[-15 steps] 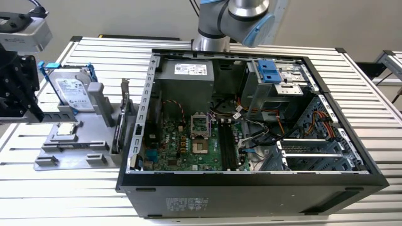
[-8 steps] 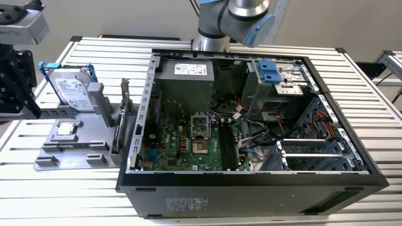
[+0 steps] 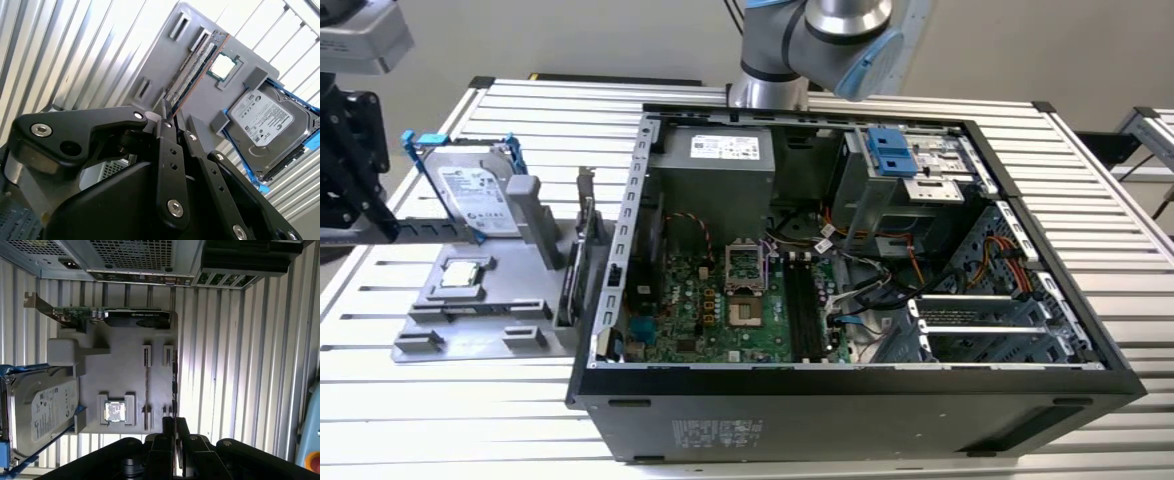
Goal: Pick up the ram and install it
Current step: 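Pick up the ram and move it above insertion slot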
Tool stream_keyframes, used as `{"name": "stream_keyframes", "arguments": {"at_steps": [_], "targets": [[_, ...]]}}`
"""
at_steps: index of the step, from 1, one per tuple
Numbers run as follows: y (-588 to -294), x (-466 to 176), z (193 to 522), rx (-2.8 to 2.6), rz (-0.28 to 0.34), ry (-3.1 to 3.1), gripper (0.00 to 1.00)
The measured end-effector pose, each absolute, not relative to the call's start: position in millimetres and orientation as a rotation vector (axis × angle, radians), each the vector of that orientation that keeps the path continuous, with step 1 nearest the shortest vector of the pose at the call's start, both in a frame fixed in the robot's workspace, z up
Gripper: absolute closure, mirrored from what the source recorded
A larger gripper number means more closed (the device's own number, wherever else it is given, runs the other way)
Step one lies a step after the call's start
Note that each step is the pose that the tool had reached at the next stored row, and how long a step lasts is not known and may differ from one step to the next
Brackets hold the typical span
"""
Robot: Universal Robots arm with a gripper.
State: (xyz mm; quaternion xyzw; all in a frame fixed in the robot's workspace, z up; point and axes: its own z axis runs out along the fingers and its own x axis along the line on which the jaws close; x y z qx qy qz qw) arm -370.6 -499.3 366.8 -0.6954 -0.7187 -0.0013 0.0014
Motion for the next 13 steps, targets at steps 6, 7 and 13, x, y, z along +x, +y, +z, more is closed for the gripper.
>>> {"name": "stream_keyframes", "arguments": {"at_steps": [6, 7, 13], "targets": [[-499, -371, 375, -2.183, -0.004, -2.256, 1.0], [-499, -371, 376, -2.183, -0.004, -2.256, 1.0], [-499, -371, 382, -2.183, -0.004, -2.256, 1.0]]}}
